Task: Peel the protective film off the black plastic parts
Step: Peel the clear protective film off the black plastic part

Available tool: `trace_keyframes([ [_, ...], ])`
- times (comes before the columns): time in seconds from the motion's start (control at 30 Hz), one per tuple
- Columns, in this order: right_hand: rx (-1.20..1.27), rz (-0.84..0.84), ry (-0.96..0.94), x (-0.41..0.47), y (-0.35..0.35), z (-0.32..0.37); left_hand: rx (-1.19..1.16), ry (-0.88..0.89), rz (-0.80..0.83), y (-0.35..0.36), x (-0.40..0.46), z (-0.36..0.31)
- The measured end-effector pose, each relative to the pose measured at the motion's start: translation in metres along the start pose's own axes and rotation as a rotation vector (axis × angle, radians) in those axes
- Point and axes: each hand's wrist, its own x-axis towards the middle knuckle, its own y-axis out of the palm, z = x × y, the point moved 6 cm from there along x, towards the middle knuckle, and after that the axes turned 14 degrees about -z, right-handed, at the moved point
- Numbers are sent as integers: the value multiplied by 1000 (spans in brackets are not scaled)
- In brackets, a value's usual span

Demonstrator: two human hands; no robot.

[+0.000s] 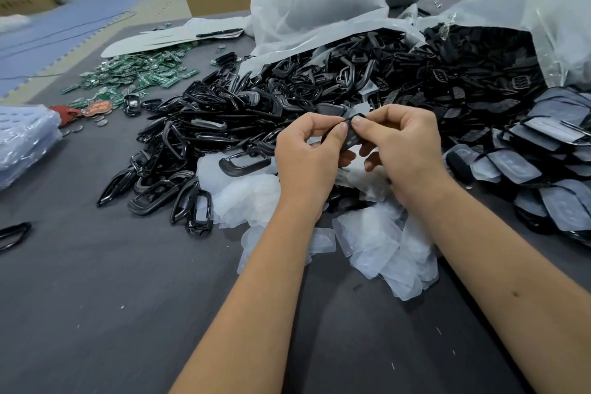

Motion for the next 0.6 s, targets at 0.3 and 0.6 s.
trace_keyframes([
  [0.3,-117,63,-141,-2,2,3,11,-38,-10,-3,3,3],
  [0.6,-148,50,-138,5,-1,2,-33,-72,55,-4,7,6],
])
